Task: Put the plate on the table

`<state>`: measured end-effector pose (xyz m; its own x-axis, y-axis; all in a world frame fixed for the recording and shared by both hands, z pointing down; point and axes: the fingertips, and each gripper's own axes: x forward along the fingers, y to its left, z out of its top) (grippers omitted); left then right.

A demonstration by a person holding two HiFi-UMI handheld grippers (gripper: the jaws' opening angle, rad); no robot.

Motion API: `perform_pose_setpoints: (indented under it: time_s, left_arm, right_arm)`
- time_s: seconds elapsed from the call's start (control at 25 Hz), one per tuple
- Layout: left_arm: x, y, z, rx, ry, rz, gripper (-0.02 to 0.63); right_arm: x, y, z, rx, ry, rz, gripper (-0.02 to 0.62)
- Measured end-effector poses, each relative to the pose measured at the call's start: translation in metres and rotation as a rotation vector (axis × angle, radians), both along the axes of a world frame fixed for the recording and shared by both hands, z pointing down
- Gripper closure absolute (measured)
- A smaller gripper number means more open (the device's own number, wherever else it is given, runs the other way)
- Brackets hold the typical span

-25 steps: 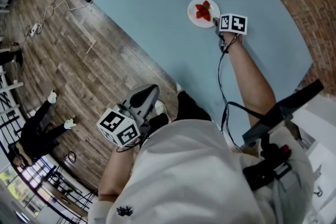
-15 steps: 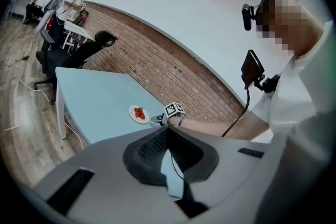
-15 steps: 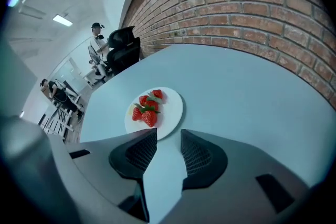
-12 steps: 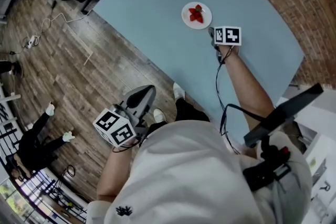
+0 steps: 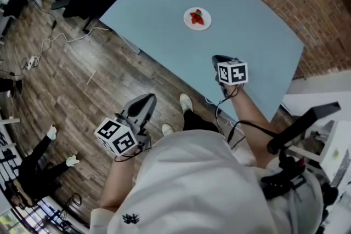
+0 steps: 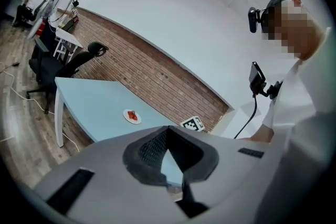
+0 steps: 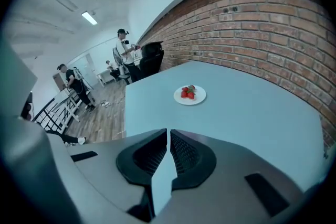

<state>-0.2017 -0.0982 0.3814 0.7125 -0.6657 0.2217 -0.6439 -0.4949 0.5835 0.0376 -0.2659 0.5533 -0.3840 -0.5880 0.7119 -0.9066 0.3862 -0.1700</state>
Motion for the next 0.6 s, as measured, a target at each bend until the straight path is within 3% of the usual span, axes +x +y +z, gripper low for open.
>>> perform_pose_setpoints:
  time_s: [0.16,0.44,0.6]
  left_arm:
    - [-0.017,0.035,0.012,0.011,-0.053,0.011,0.606]
    - [-0.023,0.094,0.028,0.003,-0.056,0.040,0.606]
    - [-0.030,0.116,0.033,-0.002,-0.062,0.047,0.606]
  right_arm:
    - [-0.013,0.074,-0.024,0.046,-0.016,-0.026,0.588]
    - [-0.040,0.172,-0.071,0.177,0.057,-0.158,0.588]
    - [-0.057,0.213,-0.088,0.204,0.056,-0.211,0.588]
